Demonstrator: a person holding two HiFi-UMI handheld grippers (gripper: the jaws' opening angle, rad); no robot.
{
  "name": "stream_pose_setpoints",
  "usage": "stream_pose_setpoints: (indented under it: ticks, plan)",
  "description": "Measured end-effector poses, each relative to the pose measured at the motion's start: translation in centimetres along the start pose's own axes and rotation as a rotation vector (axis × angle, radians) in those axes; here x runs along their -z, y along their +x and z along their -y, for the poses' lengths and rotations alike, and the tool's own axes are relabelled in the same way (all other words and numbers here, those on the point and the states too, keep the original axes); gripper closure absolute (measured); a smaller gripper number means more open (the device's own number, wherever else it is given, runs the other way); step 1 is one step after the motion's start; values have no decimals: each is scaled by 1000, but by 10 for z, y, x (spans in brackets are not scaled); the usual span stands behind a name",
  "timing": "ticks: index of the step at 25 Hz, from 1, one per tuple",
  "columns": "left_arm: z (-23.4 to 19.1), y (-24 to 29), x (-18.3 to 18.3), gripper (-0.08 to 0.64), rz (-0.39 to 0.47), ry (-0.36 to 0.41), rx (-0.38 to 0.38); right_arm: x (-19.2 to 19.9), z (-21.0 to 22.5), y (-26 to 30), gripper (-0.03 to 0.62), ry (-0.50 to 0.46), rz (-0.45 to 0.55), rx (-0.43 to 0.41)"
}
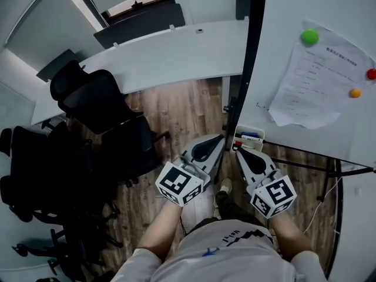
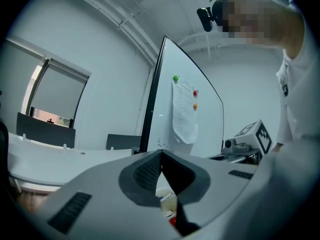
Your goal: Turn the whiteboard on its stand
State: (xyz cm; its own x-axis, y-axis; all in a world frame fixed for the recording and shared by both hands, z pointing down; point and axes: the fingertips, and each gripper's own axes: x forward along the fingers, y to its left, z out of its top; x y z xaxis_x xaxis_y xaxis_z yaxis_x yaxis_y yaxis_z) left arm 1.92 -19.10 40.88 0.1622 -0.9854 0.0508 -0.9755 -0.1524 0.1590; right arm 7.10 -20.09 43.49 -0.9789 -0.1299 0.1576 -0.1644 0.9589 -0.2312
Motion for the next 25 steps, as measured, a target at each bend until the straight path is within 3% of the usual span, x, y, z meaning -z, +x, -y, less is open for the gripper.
stream_pose_setpoints:
  ticks: [10,16,22,25]
  plan:
    - [-53,47,-5,552,-6,17,42,1,29,59,581,-14,-22,8]
    - [-62,65,-10,549,2,46,144,9,39,66,581,13,-43,55]
    - [-65,84,4,304,-43,108,339,18,45,77,581,34,-52,178]
    - [-64,97,20,227,-100,146,464,27,49,81,581,52,-57,266]
